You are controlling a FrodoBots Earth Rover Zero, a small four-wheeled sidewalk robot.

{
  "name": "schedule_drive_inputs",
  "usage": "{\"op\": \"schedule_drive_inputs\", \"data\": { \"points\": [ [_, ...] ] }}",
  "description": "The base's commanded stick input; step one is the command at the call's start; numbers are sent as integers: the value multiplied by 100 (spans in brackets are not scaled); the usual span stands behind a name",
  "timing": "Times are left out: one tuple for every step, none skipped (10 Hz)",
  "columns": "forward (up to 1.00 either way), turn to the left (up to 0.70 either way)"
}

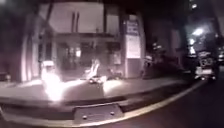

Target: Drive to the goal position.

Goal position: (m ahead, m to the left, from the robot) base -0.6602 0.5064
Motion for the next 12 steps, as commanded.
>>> {"op": "schedule_drive_inputs", "data": {
  "points": [
    [0,6],
    [0,0],
    [0,0],
    [0,0],
    [0,0],
    [0,0],
    [0,0],
    [0,0],
    [0,0],
    [0,-23],
    [0,-45],
    [0,-45]
  ]
}}
